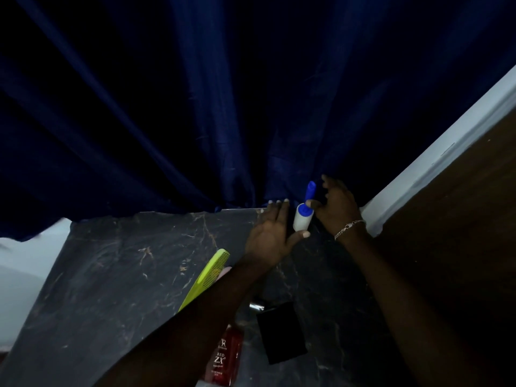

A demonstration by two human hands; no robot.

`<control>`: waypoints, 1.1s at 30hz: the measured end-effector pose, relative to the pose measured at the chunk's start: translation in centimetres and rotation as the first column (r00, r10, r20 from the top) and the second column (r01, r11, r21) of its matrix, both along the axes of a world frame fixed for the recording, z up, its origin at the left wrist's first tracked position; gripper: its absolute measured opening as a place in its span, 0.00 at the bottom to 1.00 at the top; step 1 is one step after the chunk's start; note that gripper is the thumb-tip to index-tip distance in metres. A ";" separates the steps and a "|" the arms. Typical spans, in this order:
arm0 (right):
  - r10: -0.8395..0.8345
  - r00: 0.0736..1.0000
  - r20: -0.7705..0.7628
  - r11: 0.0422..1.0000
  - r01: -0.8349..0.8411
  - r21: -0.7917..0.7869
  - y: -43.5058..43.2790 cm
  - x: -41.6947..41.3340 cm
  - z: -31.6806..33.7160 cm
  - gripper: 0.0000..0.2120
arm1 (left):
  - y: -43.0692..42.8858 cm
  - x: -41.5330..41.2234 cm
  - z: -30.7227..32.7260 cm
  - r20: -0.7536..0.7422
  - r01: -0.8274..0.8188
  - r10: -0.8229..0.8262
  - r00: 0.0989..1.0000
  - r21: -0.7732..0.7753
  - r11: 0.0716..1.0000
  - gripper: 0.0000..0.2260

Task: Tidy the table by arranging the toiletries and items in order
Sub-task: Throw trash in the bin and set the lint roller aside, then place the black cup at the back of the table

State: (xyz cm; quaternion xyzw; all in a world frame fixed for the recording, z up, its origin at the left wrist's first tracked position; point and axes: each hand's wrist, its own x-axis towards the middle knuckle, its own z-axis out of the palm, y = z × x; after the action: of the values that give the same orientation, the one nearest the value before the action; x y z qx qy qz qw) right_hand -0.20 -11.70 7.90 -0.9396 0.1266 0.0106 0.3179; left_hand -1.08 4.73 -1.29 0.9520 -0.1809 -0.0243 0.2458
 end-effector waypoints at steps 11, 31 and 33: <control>0.034 0.986 0.163 0.979 0.000 -0.204 1.1 -9.5 0.5 0.40 | 4.7 -7.4 4.0 0.214 0.056 -0.100 0.972 0.204 0.977 0.43; 0.054 0.972 -0.229 0.974 -0.001 0.228 7.7 -23.2 -7.4 0.30 | 7.5 -22.4 -0.6 -0.286 -0.320 0.305 0.909 -0.009 0.947 0.28; 0.041 0.952 -0.304 0.949 0.059 0.311 7.9 -23.0 -7.9 0.27 | 6.6 -22.7 -0.7 -0.385 -0.388 0.327 0.863 -0.091 0.917 0.25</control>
State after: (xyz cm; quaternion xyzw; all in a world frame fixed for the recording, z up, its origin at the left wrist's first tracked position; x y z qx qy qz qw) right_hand -23.18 -3.83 0.05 -0.8628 0.1755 0.1751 0.4406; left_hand -23.77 11.31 -1.97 0.9242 0.0462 -0.1378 0.3531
